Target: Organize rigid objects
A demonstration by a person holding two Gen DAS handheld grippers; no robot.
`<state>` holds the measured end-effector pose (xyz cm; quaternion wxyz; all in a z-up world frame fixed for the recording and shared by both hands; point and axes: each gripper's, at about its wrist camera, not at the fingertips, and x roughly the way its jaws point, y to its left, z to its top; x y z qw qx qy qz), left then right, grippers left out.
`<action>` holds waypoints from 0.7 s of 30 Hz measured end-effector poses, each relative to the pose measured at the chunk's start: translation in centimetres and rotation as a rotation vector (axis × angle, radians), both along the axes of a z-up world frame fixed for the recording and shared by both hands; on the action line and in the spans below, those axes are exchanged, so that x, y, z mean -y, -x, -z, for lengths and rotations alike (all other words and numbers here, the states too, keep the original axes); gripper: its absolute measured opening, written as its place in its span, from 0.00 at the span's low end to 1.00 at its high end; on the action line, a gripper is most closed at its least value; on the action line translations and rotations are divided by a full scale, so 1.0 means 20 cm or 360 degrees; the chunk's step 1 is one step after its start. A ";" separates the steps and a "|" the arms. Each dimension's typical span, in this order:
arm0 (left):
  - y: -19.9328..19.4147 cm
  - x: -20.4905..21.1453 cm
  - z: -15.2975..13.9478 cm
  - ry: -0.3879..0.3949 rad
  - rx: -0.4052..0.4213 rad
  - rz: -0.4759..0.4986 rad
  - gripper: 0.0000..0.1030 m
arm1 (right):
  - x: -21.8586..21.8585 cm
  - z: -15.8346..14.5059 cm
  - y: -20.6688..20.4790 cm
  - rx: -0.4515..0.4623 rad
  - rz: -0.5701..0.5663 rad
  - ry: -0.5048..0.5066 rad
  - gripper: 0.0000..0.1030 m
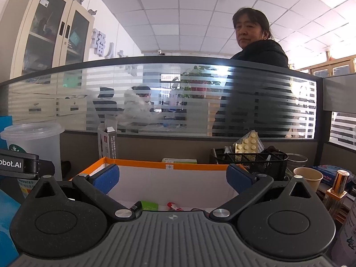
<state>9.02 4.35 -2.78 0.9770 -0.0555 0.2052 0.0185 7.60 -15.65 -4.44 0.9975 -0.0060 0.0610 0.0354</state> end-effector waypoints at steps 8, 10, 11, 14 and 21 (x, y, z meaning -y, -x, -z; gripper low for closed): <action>0.01 0.00 0.01 0.0034 0.0022 0.0034 1.00 | -0.01 0.00 0.00 -0.0006 -0.0012 0.0008 1.00; 0.01 -0.01 0.00 0.0057 0.0027 0.0058 1.00 | -0.01 0.01 0.00 -0.0004 -0.0014 0.0011 1.00; 0.00 -0.01 0.01 0.0076 0.0028 0.0073 1.00 | -0.01 0.00 0.00 -0.0005 -0.0013 0.0011 1.00; 0.00 -0.03 0.02 0.0130 0.0012 0.0107 1.00 | -0.01 0.01 0.00 -0.0007 -0.0016 0.0013 1.00; 0.03 0.00 0.02 0.0067 0.0102 0.0083 1.00 | -0.02 0.01 0.01 -0.0003 -0.0029 0.0025 1.00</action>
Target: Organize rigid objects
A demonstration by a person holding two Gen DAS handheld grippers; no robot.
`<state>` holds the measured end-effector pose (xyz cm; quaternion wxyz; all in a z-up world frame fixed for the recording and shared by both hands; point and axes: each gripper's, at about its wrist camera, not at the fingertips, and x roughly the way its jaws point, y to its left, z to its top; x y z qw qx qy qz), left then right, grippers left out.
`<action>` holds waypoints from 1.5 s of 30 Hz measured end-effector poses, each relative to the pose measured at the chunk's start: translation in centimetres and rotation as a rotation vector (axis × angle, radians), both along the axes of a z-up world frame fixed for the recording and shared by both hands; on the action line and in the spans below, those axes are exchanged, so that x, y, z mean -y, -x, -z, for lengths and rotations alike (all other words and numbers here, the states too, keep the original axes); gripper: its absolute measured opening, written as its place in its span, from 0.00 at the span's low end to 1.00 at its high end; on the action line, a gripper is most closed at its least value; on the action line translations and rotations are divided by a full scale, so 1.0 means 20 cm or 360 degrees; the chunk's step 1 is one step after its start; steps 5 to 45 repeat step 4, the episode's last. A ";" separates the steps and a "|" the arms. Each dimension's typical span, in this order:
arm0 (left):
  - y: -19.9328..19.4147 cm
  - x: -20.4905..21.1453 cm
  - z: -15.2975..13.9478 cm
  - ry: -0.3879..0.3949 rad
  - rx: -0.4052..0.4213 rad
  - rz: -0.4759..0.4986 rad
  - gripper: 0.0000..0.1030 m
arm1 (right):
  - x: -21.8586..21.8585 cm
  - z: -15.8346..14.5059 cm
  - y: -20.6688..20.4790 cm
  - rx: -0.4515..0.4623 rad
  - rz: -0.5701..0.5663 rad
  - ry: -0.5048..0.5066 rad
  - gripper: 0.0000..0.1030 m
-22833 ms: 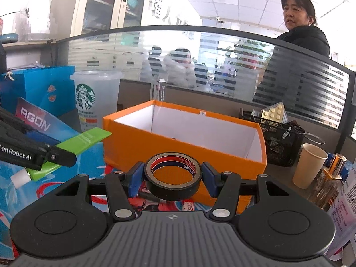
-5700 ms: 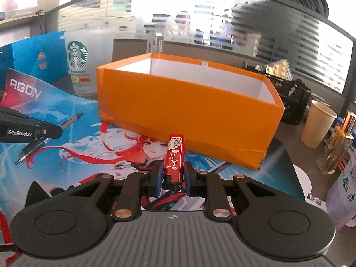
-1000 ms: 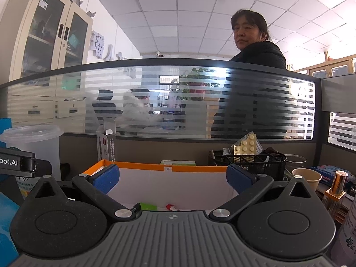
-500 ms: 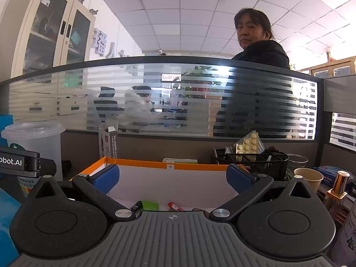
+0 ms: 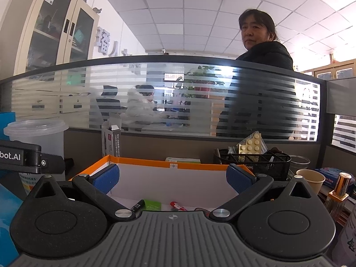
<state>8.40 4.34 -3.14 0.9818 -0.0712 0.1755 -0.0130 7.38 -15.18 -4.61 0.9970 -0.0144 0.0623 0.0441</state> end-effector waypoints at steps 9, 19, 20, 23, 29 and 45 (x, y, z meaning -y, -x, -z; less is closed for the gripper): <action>-0.01 -0.01 0.00 -0.0010 0.0001 -0.0050 1.00 | 0.00 0.00 0.00 0.0002 0.0000 0.0000 1.00; -0.01 -0.01 0.00 -0.0010 0.0001 -0.0050 1.00 | 0.00 0.00 0.00 0.0002 0.0000 0.0000 1.00; -0.01 -0.01 0.00 -0.0010 0.0001 -0.0050 1.00 | 0.00 0.00 0.00 0.0002 0.0000 0.0000 1.00; -0.01 -0.01 0.00 -0.0010 0.0001 -0.0050 1.00 | 0.00 0.00 0.00 0.0002 0.0000 0.0000 1.00; -0.01 -0.01 0.00 -0.0010 0.0001 -0.0050 1.00 | 0.00 0.00 0.00 0.0002 0.0000 0.0000 1.00; -0.01 -0.01 0.00 -0.0010 0.0001 -0.0050 1.00 | 0.00 0.00 0.00 0.0002 0.0000 0.0000 1.00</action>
